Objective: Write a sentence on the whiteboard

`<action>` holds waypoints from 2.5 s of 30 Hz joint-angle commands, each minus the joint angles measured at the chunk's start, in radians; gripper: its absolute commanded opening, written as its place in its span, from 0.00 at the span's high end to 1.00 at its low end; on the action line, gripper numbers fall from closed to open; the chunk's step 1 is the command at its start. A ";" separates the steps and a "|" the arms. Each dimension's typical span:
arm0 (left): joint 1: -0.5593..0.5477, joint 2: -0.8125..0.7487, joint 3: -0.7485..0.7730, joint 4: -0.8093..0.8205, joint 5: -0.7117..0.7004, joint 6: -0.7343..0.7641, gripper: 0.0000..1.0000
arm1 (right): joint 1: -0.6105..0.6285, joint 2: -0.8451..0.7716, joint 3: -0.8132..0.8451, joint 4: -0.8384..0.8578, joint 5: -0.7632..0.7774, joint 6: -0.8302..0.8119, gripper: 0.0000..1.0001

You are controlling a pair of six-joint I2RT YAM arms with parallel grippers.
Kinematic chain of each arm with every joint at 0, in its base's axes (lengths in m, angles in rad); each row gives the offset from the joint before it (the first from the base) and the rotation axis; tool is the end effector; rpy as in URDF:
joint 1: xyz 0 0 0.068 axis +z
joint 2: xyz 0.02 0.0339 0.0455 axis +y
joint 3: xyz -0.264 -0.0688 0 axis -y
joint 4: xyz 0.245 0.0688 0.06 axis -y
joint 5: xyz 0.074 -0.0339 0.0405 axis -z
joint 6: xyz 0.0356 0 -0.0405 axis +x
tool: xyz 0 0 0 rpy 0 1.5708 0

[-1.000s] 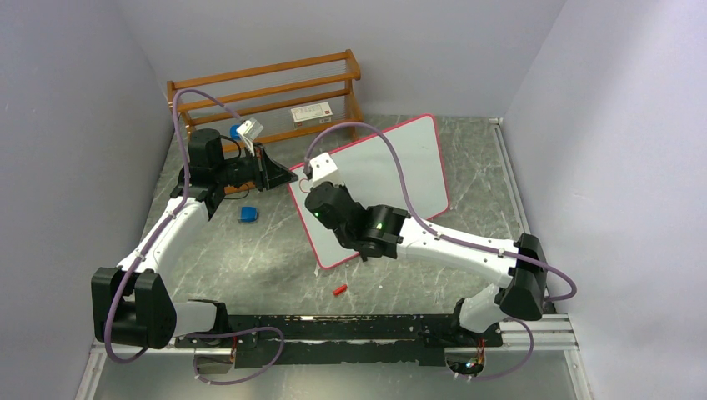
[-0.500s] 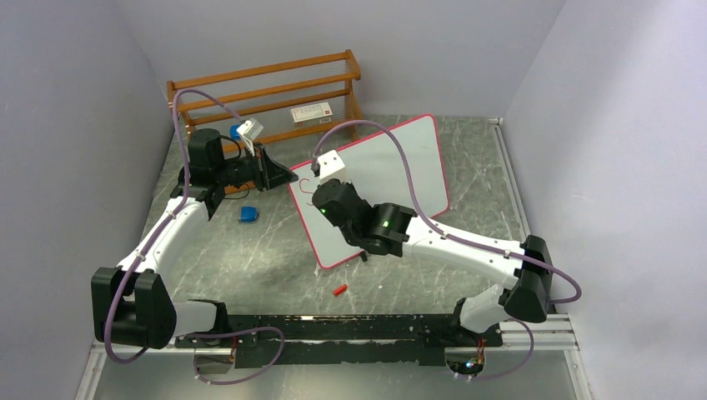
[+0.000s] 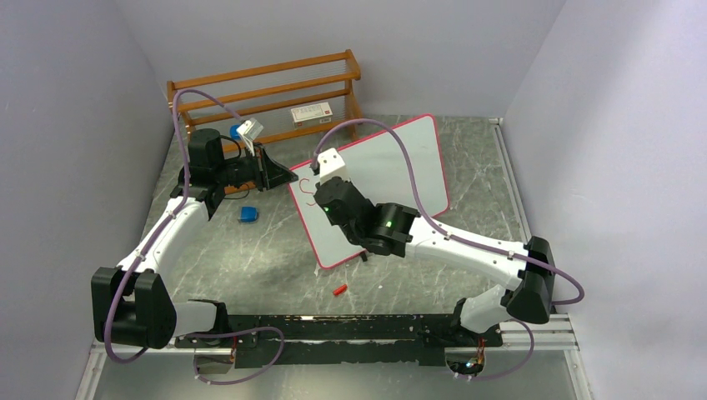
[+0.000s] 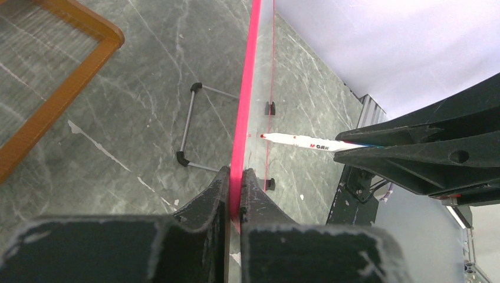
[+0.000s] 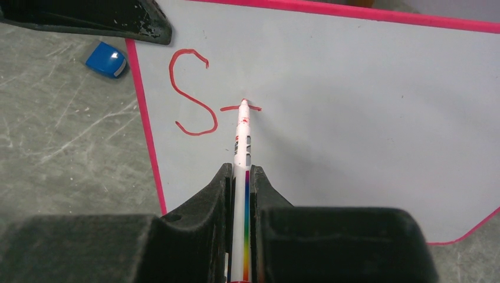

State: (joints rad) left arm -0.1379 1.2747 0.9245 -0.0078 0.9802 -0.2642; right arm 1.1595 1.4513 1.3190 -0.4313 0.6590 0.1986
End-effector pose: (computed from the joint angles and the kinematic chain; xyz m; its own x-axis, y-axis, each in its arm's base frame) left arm 0.2748 -0.0680 0.3054 -0.5562 -0.0696 -0.8281 0.7271 0.4418 -0.5255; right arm 0.1502 0.2898 0.3482 -0.3115 -0.3241 -0.8933 -0.4654 0.8716 -0.1539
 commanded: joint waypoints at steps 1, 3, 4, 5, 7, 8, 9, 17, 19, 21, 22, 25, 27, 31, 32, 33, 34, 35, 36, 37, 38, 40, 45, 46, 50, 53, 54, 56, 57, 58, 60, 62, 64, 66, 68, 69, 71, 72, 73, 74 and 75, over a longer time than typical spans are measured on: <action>-0.026 0.023 -0.003 -0.061 -0.006 0.058 0.95 | -0.004 0.015 0.030 0.046 0.009 -0.020 1.00; -0.026 0.024 -0.001 -0.061 -0.007 0.057 0.95 | -0.004 0.024 0.036 0.048 0.006 -0.024 1.00; -0.026 0.025 -0.002 -0.061 -0.006 0.057 0.95 | -0.004 0.030 0.039 0.048 0.007 -0.024 1.00; -0.026 0.025 -0.001 -0.060 -0.004 0.058 0.95 | -0.004 0.032 0.041 0.048 0.007 -0.025 1.00; -0.026 0.025 -0.002 -0.061 -0.005 0.058 0.95 | -0.004 0.040 0.042 0.044 0.008 -0.024 1.00; -0.025 0.024 -0.001 -0.061 -0.005 0.057 0.95 | -0.004 0.043 0.042 0.039 0.008 -0.021 1.00; -0.026 0.023 -0.001 -0.061 -0.005 0.058 0.95 | -0.004 0.046 0.042 0.035 0.009 -0.019 1.00; -0.026 0.025 0.000 -0.063 -0.006 0.060 0.95 | -0.004 0.035 0.021 -0.008 -0.009 0.005 1.00; -0.026 0.025 0.000 -0.063 -0.005 0.060 0.95 | -0.004 0.030 0.015 -0.021 -0.014 0.012 1.00; -0.026 0.023 -0.001 -0.066 -0.007 0.061 0.95 | -0.003 0.025 0.006 -0.028 -0.025 0.019 1.00; -0.026 0.023 -0.001 -0.063 -0.008 0.061 0.95 | -0.003 0.023 0.002 -0.031 -0.029 0.023 1.00; -0.026 0.025 0.002 -0.067 -0.008 0.062 0.95 | -0.002 0.018 -0.008 -0.040 -0.034 0.032 1.00; -0.026 0.026 0.000 -0.065 -0.008 0.061 0.95 | 0.000 0.019 -0.012 -0.046 -0.039 0.035 1.00; -0.026 0.023 0.002 -0.067 -0.009 0.064 0.95 | 0.004 0.020 -0.018 -0.057 -0.036 0.042 1.00; -0.026 0.023 0.001 -0.068 -0.010 0.063 0.95 | 0.005 0.020 -0.020 -0.060 -0.037 0.044 1.00; -0.026 0.023 0.001 -0.068 -0.011 0.064 0.95 | 0.007 0.019 -0.022 -0.064 -0.038 0.047 1.00; -0.026 0.024 0.001 -0.068 -0.009 0.064 0.95 | 0.007 0.018 -0.025 -0.065 -0.038 0.048 1.00; -0.026 0.025 0.002 -0.068 -0.009 0.064 0.95 | 0.008 0.018 -0.028 -0.067 -0.039 0.051 1.00; -0.026 0.025 0.002 -0.069 -0.011 0.064 0.95 | 0.008 0.018 -0.031 -0.072 -0.038 0.053 1.00; -0.026 0.025 0.002 -0.068 -0.009 0.064 0.95 | 0.010 0.017 -0.033 -0.074 -0.036 0.055 1.00; -0.026 0.025 0.001 -0.068 -0.009 0.064 0.95 | 0.010 0.016 -0.035 -0.077 -0.035 0.056 1.00; -0.026 0.026 0.001 -0.069 -0.010 0.064 0.95 | 0.011 0.014 -0.039 -0.080 -0.031 0.058 1.00; -0.026 0.026 0.002 -0.068 -0.009 0.065 0.95 | 0.011 0.007 -0.044 -0.099 -0.001 0.061 1.00; -0.026 0.026 0.001 -0.068 -0.009 0.063 0.95 | 0.011 0.005 -0.046 -0.101 0.007 0.063 1.00; -0.026 0.027 0.002 -0.067 -0.008 0.064 0.95 | 0.011 -0.002 -0.051 -0.102 0.031 0.061 1.00; -0.026 0.026 0.000 -0.067 -0.008 0.063 0.95 | 0.011 -0.006 -0.054 -0.097 0.050 0.062 1.00; -0.026 0.026 0.001 -0.067 -0.008 0.064 0.95 | 0.011 -0.012 -0.056 -0.088 0.055 0.064 1.00; -0.026 0.026 0.002 -0.068 -0.008 0.064 0.95 | 0.011 -0.022 -0.067 -0.061 0.057 0.059 1.00; -0.026 0.026 0.001 -0.068 -0.007 0.064 0.95 | 0.011 -0.026 -0.073 -0.047 0.059 0.056 1.00; -0.026 0.026 0.001 -0.068 -0.007 0.065 0.95 | 0.011 -0.029 -0.073 -0.035 0.057 0.053 1.00; -0.026 0.027 0.000 -0.069 -0.008 0.064 0.95 | 0.012 -0.031 -0.072 -0.022 0.059 0.049 1.00; -0.026 0.027 0.002 -0.070 -0.011 0.066 0.95 | 0.011 -0.033 -0.069 -0.018 0.063 0.048 1.00; -0.026 0.028 0.002 -0.072 -0.012 0.067 0.95 | 0.011 -0.044 -0.074 -0.008 0.063 0.047 1.00; -0.026 0.027 0.003 -0.074 -0.014 0.068 0.95 | 0.011 -0.067 -0.088 0.012 0.050 0.042 1.00; -0.026 0.027 0.003 -0.075 -0.016 0.070 0.95 | 0.011 -0.090 -0.097 0.024 0.038 0.039 1.00; -0.026 0.028 0.005 -0.075 -0.015 0.070 0.95 | 0.011 -0.098 -0.098 0.019 0.041 0.038 1.00; -0.026 0.029 0.004 -0.076 -0.015 0.070 0.95 | 0.008 -0.105 -0.099 0.011 0.049 0.037 1.00; -0.026 0.028 0.005 -0.075 -0.015 0.068 0.95 | 0.005 -0.108 -0.101 0.010 0.053 0.036 1.00; -0.026 0.028 0.005 -0.076 -0.015 0.069 0.95 | -0.001 -0.109 -0.104 0.010 0.053 0.034 1.00; -0.026 0.028 0.005 -0.077 -0.016 0.070 0.95 | -0.006 -0.109 -0.106 0.011 0.048 0.033 1.00; -0.026 0.028 0.005 -0.077 -0.017 0.072 0.95 | -0.013 -0.109 -0.108 0.013 0.044 0.032 1.00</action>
State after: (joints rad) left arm -0.1390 1.2774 0.9287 -0.0139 0.9768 -0.2577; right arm 1.1675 1.3579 1.2255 -0.4473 0.6884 0.2379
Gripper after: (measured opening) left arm 0.081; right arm 0.133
